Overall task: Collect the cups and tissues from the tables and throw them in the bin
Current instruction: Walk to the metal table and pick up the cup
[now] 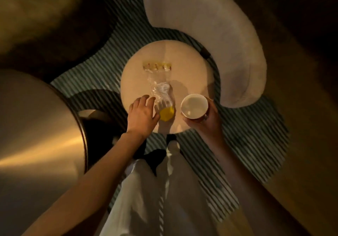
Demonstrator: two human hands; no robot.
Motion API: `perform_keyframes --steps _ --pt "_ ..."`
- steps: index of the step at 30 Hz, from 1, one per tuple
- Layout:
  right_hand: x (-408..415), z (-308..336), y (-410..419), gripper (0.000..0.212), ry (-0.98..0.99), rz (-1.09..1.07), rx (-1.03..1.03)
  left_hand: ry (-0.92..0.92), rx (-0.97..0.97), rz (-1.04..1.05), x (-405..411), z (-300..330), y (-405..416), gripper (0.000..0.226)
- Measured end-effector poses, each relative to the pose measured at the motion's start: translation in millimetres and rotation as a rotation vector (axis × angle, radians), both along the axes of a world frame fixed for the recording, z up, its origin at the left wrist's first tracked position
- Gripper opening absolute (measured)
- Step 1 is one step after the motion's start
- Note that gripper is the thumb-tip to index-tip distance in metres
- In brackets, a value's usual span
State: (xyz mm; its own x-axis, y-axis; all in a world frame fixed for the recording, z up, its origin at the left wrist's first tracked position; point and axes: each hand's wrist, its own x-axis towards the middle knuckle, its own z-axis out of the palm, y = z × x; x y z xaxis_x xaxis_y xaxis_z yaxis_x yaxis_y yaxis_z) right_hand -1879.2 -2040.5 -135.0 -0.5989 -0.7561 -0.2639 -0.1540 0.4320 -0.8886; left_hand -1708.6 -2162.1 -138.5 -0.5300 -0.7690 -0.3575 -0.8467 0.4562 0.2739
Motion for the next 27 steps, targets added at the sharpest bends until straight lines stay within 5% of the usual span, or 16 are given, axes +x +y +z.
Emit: perform_keyframes --steps 4,9,16,23,27 --pt "-24.2 -36.5 8.6 0.072 -0.006 0.013 0.005 -0.015 0.076 0.128 -33.7 -48.3 -14.5 0.068" --pt "-23.1 -84.1 -0.7 0.076 -0.022 -0.015 0.052 -0.016 0.214 0.533 -58.8 -111.2 -32.5 0.095" --pt "-6.7 -142.2 -16.3 0.073 0.001 -0.101 0.063 0.099 0.260 0.743 -91.1 -180.8 -44.8 0.128" --pt "-0.8 -151.0 -14.7 0.076 -0.001 -0.134 0.090 0.223 0.210 0.822 -92.7 -200.9 -42.8 0.106" --pt "2.5 -117.9 -24.9 0.080 -0.017 -0.141 0.068 0.389 0.090 0.758 -66.2 -162.1 -47.2 0.089"
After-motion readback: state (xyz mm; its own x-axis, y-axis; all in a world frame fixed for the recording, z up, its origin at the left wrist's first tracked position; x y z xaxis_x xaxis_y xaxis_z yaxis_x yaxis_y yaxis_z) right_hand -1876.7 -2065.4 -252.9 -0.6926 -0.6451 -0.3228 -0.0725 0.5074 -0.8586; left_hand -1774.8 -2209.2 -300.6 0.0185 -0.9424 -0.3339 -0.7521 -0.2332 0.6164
